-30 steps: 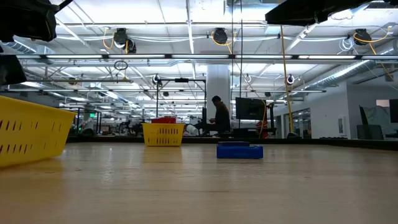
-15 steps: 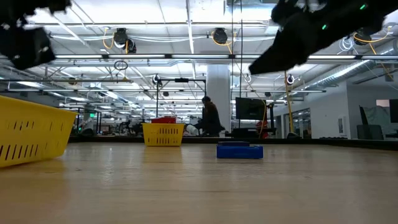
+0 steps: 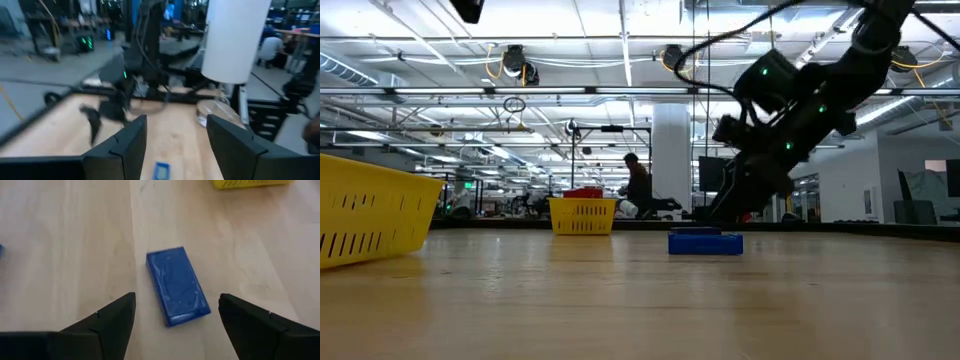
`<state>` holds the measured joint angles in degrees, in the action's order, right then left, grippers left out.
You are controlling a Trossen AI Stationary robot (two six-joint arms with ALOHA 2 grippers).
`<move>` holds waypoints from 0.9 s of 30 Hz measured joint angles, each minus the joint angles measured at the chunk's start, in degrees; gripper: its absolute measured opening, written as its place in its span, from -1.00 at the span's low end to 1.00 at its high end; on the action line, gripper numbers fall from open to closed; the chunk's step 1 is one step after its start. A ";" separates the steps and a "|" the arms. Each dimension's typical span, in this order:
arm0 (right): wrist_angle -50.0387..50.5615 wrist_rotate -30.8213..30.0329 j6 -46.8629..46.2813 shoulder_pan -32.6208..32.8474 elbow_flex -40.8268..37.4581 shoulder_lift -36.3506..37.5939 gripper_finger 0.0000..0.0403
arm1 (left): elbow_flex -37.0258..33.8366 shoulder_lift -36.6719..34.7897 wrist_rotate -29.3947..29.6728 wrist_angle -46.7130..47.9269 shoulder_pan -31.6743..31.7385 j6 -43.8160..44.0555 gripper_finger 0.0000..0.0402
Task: Pick & Place Office items
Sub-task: Put the top blue digital clock into the bottom yellow bin
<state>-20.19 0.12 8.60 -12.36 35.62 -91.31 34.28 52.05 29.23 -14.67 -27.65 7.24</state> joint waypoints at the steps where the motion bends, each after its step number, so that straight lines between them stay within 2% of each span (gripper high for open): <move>1: -1.25 0.95 0.91 -0.74 0.00 -1.26 0.36 | 0.00 0.00 0.02 -0.81 0.73 -1.47 0.01; 8: -7.07 7.34 3.45 -5.22 0.05 -7.41 0.34 | 0.00 0.65 0.18 -2.09 6.03 -3.19 -0.03; 14: -6.99 12.28 -0.59 -5.64 0.15 -8.93 0.28 | 0.00 3.07 0.18 -2.08 9.74 -2.11 -0.04; 27: -6.55 13.18 -1.95 -1.96 0.13 -9.00 -0.20 | 0.00 11.27 -0.02 -5.27 13.53 1.95 0.09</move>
<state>-26.74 13.30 6.65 -14.32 35.75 -100.31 34.28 63.32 29.21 -19.94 -14.12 9.19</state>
